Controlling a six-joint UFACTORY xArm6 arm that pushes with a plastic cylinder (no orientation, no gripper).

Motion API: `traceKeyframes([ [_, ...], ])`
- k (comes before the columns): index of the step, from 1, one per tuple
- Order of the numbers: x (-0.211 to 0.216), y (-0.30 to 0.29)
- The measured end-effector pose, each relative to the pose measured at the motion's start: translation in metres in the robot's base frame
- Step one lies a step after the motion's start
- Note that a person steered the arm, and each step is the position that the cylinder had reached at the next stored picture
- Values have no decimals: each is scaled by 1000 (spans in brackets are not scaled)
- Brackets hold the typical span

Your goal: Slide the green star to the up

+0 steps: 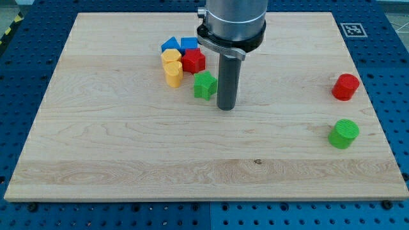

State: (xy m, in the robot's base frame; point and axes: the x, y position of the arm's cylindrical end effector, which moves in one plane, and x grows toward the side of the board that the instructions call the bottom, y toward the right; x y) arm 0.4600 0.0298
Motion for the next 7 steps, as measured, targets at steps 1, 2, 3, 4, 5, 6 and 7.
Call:
traceKeyframes([
  [1,-3,-12],
  [2,-6,-20],
  [3,-9,-25],
  [4,-11,-29],
  [5,-11,-27],
  [6,-11,-15],
  [7,-17,-5],
])
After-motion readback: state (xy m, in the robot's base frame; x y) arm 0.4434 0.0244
